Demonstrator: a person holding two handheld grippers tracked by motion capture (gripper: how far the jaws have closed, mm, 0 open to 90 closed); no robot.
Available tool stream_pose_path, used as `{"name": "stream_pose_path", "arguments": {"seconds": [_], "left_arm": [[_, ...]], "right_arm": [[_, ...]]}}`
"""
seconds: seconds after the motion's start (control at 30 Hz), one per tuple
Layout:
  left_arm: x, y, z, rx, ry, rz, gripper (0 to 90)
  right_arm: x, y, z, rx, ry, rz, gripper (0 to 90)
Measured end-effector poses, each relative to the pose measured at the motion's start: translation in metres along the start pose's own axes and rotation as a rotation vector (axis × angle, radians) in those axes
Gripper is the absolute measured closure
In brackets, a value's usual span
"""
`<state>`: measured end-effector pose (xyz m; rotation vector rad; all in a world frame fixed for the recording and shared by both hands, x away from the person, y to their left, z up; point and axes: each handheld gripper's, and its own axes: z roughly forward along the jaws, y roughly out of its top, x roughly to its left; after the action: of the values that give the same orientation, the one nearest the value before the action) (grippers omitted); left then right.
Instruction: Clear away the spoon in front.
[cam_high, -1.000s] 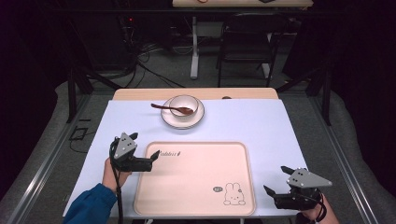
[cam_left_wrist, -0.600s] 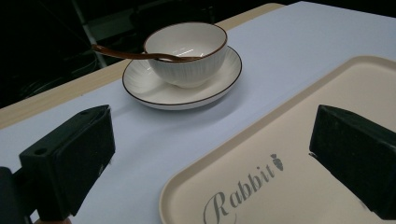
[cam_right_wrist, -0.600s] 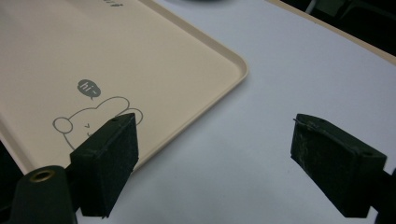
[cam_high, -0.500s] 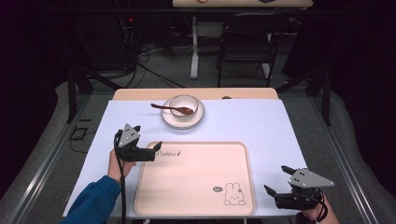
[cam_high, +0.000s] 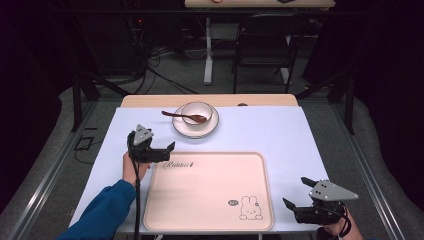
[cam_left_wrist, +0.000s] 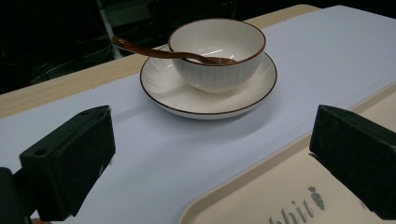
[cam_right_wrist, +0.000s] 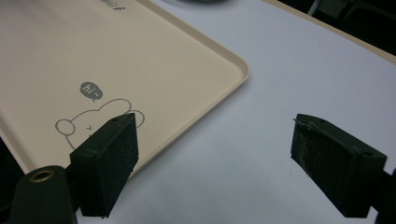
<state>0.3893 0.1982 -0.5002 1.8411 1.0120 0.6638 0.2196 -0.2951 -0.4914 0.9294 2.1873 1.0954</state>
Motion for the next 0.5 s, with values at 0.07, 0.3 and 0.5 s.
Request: {"name": "stream_pose_path", "arguments": {"seconds": [0.07, 0.3, 0.5], "left_arm": [[0.001, 0.002, 0.003, -0.002, 0.013, -0.009, 0.2], [0.003, 0.006, 0.014, -0.001, 0.012, -0.008, 0.2], [0.006, 0.009, 0.024, -0.006, 0.010, -0.034, 0.9]], "right_arm": [[0.000, 0.000, 0.000, 0.000, 0.001, -0.001, 14.2], [-0.001, 0.000, -0.001, -0.004, 0.005, 0.005, 14.1], [-0.001, 0.000, -0.001, -0.008, 0.006, 0.005, 14.2]]}}
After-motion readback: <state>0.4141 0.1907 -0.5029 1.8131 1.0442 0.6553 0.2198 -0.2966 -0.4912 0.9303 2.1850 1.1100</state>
